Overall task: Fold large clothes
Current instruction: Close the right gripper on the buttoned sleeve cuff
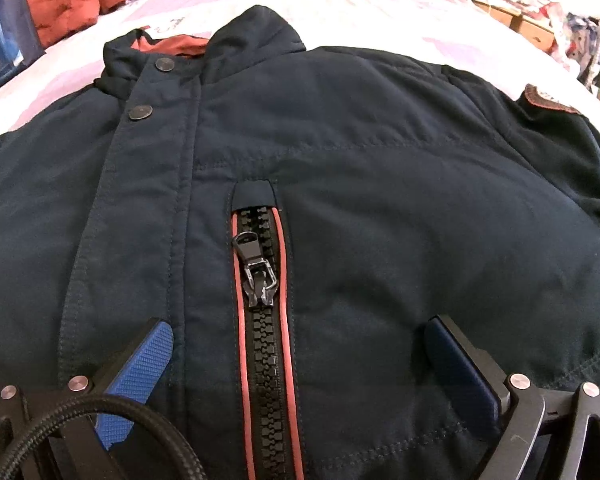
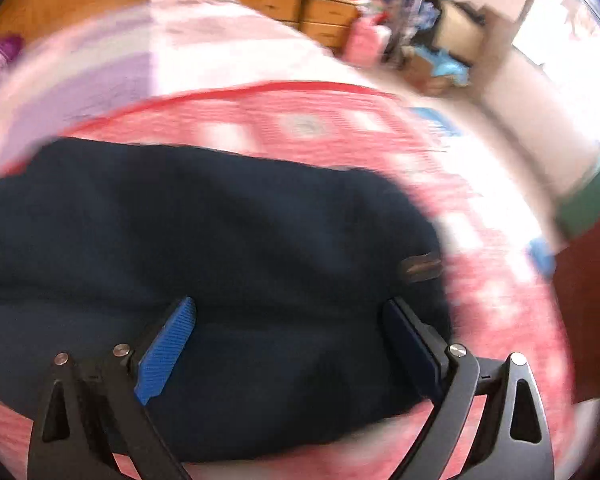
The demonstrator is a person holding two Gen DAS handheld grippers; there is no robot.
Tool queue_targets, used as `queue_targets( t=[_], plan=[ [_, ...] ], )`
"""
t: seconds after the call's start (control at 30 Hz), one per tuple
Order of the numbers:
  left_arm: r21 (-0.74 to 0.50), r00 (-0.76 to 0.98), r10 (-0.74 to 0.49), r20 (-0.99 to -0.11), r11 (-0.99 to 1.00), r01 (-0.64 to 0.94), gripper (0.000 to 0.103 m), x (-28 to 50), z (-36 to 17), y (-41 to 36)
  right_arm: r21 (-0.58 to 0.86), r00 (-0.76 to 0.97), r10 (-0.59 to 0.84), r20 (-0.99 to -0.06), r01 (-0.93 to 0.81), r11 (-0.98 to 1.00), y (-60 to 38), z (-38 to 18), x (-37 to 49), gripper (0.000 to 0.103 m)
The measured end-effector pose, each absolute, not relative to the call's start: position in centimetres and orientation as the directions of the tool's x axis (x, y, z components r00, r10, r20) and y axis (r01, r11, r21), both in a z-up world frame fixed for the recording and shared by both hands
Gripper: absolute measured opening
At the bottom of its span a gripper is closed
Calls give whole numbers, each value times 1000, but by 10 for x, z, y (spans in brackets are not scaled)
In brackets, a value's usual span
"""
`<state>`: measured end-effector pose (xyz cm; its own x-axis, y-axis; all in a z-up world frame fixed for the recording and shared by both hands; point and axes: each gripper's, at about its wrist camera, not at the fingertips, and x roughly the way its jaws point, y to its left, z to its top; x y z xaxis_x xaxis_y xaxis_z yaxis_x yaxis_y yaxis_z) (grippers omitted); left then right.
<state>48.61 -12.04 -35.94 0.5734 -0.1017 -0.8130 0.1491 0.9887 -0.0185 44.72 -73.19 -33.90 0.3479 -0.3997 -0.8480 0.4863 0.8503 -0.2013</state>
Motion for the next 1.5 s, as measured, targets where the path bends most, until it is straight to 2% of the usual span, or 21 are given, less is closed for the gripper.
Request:
queue_targets(
  t=[0.07,0.13,0.3,0.43,0.53,0.7,0.87,0.97,1.0,1.07,1.13,1.2,1.23,1.3,1.4,1.5],
  plan=[
    [-20,560,-96,-823,990,141,103,488,-358,-123,-162,356,-356,-864,474,866,-748,-337,441,96],
    [-30,554,-91,-828,992,119,103,493,-353,-123,-203,346,-374,-860,441,874,-745,-336,448,96],
    [-51,591,-120,-798,990,132,103,514,-331,-148,-184,362,-389,-847,487,854,-727,-330,444,96],
    [-22,540,-115,-834,984,176,103,536,-348,-183,12,473,-304,-827,555,832,-719,-298,391,96],
    [-8,557,-95,-825,988,155,103,534,-359,-187,96,462,-230,-856,580,809,-704,-293,369,97],
    [-10,572,-93,-815,989,145,103,529,-360,-184,203,436,-131,-890,637,744,-699,-309,351,97],
    [4,586,-83,-806,989,145,103,523,-362,-187,433,522,47,-852,652,623,-706,-340,372,97],
    [12,595,-77,-800,990,144,103,521,-362,-190,493,571,19,-821,693,526,-717,-345,381,99],
    [13,597,-77,-799,990,144,103,520,-362,-190,506,587,-10,-809,706,496,-721,-344,383,96],
    [11,598,-78,-797,990,144,103,520,-362,-189,545,626,-66,-777,721,428,-726,-342,380,77],
    [8,599,-81,-797,990,144,103,519,-362,-189,562,633,-96,-768,738,373,-728,-344,374,33],
    [8,599,-80,-797,990,143,103,519,-362,-189,594,661,-78,-747,715,368,-727,-345,371,21],
    [7,598,-81,-797,990,143,103,519,-362,-189,580,661,-86,-745,707,404,-723,-339,372,17],
    [-3,598,-92,-796,989,148,103,519,-360,-189,492,634,-155,-758,711,503,-715,-318,377,14],
    [-10,595,-110,-796,986,168,103,517,-358,-191,421,605,-233,-762,735,532,-720,-309,373,14],
    [25,591,-72,-803,988,154,103,520,-362,-193,316,540,-278,-794,758,571,-702,-305,381,14]
  ],
)
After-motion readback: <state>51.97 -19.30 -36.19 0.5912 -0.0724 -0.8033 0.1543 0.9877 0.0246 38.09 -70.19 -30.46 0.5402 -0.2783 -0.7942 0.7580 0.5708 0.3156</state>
